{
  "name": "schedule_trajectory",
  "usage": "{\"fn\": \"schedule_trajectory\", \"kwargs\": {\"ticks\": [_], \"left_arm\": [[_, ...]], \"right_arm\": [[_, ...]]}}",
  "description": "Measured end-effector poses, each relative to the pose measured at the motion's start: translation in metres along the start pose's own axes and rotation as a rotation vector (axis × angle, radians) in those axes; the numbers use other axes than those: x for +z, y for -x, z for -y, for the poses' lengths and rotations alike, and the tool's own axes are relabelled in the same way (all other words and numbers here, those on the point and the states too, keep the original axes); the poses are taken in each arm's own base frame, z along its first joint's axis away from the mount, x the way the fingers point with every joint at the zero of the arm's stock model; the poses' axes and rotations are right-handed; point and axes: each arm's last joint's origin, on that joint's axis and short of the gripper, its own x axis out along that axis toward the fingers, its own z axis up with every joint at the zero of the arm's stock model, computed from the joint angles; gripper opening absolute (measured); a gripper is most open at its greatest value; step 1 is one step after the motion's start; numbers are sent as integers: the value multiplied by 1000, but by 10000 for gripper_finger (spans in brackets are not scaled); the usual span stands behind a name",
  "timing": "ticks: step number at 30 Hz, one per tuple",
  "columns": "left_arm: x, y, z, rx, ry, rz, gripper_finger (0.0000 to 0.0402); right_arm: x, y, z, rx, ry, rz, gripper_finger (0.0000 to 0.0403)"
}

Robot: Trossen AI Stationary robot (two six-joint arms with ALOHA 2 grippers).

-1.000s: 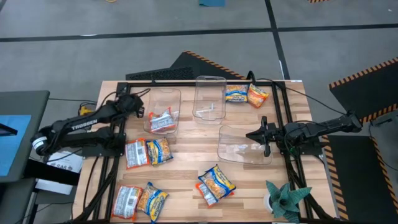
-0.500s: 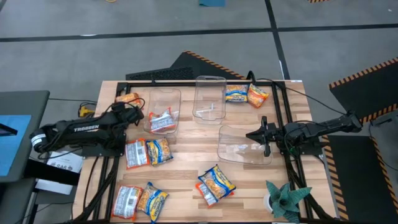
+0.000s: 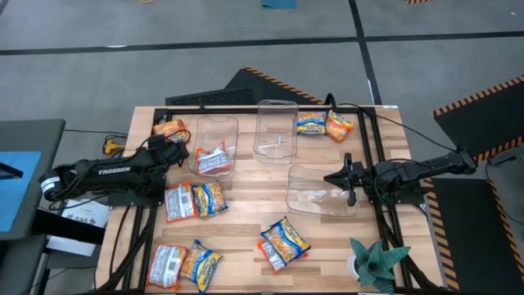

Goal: Sort Maruchan noodles
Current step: Put the orange bag into the left transparent bin

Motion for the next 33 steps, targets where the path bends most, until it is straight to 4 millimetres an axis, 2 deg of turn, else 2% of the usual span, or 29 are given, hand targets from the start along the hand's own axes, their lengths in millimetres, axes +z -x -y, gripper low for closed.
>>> {"fn": "schedule_trajectory", "kwargs": {"ticks": [3, 5, 14, 26, 30, 33], "left_arm": [[1, 0, 1, -7, -12, 7, 26], [2, 0, 3, -17, -26, 15, 11], [16, 7, 6, -56, -31, 72, 0], [55, 30, 2, -140, 15, 216, 0], [58, 34, 0, -203, 23, 205, 0], [52, 31, -1, -211, 15, 190, 0]], "right_arm": [[0, 0, 0, 0, 0, 0, 49], [0, 0, 0, 0, 0, 0, 49], [0, 0, 0, 0, 0, 0, 49], [0, 0, 0, 0, 0, 0, 49], [0, 0, 0, 0, 0, 0, 49], [0, 0, 0, 0, 0, 0, 49]]}}
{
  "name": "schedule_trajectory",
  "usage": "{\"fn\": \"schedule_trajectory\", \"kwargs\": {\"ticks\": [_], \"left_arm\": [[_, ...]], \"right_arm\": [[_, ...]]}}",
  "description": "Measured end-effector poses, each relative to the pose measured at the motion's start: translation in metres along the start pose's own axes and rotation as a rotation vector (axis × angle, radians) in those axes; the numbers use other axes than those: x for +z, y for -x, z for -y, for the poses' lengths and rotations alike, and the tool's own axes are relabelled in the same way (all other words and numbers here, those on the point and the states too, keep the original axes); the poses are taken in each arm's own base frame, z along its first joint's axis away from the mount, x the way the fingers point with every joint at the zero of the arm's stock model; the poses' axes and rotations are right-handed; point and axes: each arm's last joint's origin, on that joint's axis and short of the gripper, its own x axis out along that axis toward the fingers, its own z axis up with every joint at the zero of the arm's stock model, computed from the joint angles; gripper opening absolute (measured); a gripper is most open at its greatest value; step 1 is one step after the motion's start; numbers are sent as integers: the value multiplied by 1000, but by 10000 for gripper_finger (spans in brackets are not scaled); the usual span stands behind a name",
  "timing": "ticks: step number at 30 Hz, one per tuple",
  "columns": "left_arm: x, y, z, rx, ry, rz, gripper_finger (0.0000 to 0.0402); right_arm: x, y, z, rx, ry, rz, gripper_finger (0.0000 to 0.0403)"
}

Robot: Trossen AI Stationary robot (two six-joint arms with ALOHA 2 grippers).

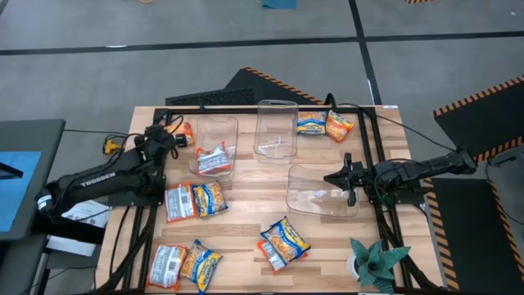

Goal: Sort Maruchan noodles
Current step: Put the orange bag into the left transparent bin

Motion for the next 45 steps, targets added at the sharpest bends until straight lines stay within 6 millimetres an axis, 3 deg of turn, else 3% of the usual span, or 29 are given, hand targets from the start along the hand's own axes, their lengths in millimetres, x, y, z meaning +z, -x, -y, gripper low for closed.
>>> {"fn": "schedule_trajectory", "kwargs": {"ticks": [4, 9, 16, 21, 45], "left_arm": [[-19, -5, -5, 19, 46, -31, 16], [-33, -9, -8, 29, 84, -32, 66], [-38, -12, -7, 24, 133, 2, 147], [-40, -13, -6, 9, 159, 1, 181], [-36, -51, -9, 39, 139, -124, 189]], "right_arm": [[0, 0, 0, 0, 0, 0, 49], [0, 0, 0, 0, 0, 0, 49], [0, 0, 0, 0, 0, 0, 49], [0, 0, 0, 0, 0, 0, 49], [0, 0, 0, 0, 0, 0, 49]]}}
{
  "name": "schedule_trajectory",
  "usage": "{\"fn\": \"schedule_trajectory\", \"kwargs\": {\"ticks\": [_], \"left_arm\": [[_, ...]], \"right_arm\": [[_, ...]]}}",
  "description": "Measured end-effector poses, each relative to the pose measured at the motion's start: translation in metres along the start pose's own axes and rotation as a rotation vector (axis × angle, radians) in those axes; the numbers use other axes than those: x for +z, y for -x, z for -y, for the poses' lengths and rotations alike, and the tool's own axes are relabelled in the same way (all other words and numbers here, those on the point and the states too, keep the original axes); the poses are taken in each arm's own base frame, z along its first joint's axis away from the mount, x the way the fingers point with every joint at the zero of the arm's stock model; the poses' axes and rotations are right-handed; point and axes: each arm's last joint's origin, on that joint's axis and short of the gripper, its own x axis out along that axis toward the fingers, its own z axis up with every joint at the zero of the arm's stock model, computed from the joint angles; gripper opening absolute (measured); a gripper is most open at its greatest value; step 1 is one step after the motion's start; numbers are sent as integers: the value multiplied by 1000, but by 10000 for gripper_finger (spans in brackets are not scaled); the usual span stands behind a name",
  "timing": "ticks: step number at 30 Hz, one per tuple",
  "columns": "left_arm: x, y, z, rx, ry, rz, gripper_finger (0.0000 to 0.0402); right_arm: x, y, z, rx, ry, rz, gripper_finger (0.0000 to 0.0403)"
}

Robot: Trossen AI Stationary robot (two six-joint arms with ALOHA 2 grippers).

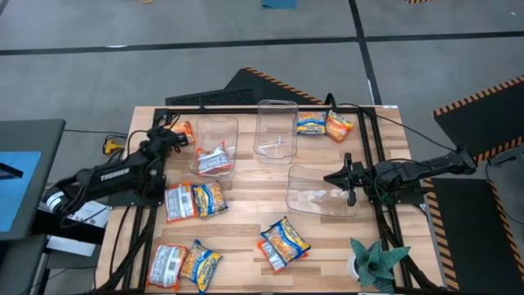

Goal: Sort Maruchan noodles
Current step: Put the orange bag into the left transparent bin

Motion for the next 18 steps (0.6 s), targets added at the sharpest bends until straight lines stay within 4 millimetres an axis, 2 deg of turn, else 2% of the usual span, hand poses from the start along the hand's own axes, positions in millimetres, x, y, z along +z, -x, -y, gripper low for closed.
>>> {"fn": "schedule_trajectory", "kwargs": {"ticks": [5, 8, 10, 15, 18], "left_arm": [[-1, -2, 1, -8, -59, -12, 183], [-1, -2, 1, -2, -109, -20, 162], [-3, -3, 1, 5, -149, -27, 133], [-5, -5, 0, 27, -269, -44, 19], [-3, -5, 3, 7, -284, -58, 4]], "right_arm": [[0, 0, 0, 0, 0, 0, 49], [0, 0, 0, 0, 0, 0, 49], [0, 0, 0, 0, 0, 0, 49], [0, 0, 0, 0, 0, 0, 49], [0, 0, 0, 0, 0, 0, 49]]}}
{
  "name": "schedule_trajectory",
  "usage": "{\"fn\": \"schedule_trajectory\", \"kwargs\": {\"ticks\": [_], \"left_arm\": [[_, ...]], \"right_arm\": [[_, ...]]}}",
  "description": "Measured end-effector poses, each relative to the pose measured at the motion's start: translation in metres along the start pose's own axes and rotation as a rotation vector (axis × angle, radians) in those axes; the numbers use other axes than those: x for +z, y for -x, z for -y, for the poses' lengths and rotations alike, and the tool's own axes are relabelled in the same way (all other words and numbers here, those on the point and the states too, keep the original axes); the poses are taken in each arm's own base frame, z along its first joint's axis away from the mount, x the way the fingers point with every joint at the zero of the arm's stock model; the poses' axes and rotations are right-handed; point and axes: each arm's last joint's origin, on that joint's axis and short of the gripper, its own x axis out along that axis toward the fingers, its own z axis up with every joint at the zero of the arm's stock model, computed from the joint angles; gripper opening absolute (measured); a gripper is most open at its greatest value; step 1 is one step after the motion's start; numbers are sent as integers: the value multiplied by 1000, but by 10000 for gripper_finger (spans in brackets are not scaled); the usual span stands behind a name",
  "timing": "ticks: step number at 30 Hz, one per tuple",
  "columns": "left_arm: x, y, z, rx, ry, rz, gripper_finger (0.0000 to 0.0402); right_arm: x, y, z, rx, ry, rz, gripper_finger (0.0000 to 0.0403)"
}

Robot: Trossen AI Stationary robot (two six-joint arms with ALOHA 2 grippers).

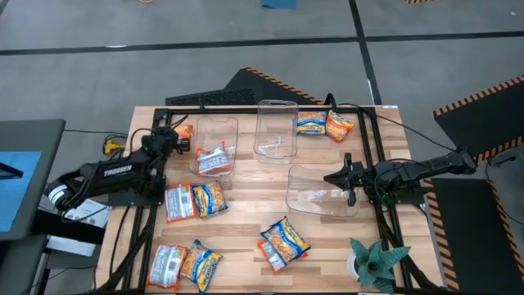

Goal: Sort Maruchan noodles
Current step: Put the orange bag into the left transparent bin

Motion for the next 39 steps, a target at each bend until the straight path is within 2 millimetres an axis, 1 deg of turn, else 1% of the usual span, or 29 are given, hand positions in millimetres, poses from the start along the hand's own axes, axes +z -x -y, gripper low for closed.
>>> {"fn": "schedule_trajectory", "kwargs": {"ticks": [3, 5, 13, 19, 21, 23, 27, 30, 34, 36, 39], "left_arm": [[4, 1, 2, -29, 11, -3, 1], [10, 2, 3, -44, 11, 7, 0], [48, 15, 8, -85, 10, 104, 0], [72, 29, 11, -113, -24, 147, 0], [79, 33, 13, -160, -67, 142, 0], [84, 36, 12, -176, -77, 99, 0], [88, 37, 9, -152, -186, -79, 0], [97, 40, 11, -170, -209, -178, 0], [91, 36, 13, -161, -309, -339, 0], [89, 33, 17, -187, -315, -374, 1], [85, 33, 27, -325, -321, -431, 10]], "right_arm": [[0, 0, 0, 0, 0, 0, 49], [0, 0, 0, 0, 0, 0, 49], [0, 0, 0, 0, 0, 0, 49], [0, 0, 0, 0, 0, 0, 49], [0, 0, 0, 0, 0, 0, 49], [0, 0, 0, 0, 0, 0, 49], [0, 0, 0, 0, 0, 0, 49], [0, 0, 0, 0, 0, 0, 49], [0, 0, 0, 0, 0, 0, 49], [0, 0, 0, 0, 0, 0, 49], [0, 0, 0, 0, 0, 0, 49]]}}
